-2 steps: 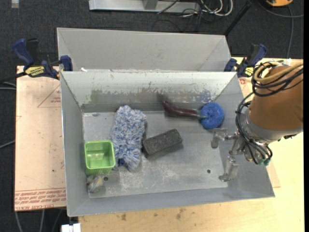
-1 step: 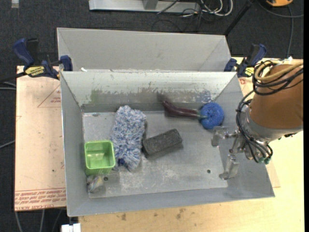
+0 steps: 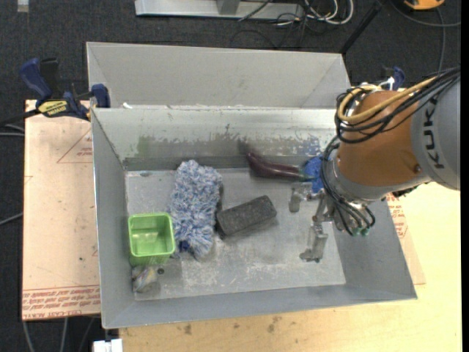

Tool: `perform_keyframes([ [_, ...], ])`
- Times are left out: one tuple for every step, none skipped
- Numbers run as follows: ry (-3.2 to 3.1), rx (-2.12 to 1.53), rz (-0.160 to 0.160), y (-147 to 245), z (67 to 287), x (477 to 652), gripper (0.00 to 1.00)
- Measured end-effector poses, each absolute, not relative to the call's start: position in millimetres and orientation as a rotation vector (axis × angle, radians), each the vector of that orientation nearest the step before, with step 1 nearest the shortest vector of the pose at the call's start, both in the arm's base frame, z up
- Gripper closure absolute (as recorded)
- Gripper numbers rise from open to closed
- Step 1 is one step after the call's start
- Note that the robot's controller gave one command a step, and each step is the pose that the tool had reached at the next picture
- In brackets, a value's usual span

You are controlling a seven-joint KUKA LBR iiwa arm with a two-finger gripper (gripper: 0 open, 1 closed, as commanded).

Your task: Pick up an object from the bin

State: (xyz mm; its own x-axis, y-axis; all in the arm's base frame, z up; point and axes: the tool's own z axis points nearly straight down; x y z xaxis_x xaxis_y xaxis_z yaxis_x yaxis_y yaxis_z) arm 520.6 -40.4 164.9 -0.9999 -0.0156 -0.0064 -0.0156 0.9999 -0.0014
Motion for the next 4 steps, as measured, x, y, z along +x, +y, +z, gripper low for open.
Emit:
perform_keyframes([
  [3.140,0.026,0.007,-10.2,149.2,539.1,0.00],
  [3.136,-0.159,-0.001,-4.8,151.9,563.8,0.00],
  [3.104,-0.438,0.000,12.8,136.2,578.8,0.00],
  [3.132,-0.188,0.002,30.6,112.6,594.0,0.00],
])
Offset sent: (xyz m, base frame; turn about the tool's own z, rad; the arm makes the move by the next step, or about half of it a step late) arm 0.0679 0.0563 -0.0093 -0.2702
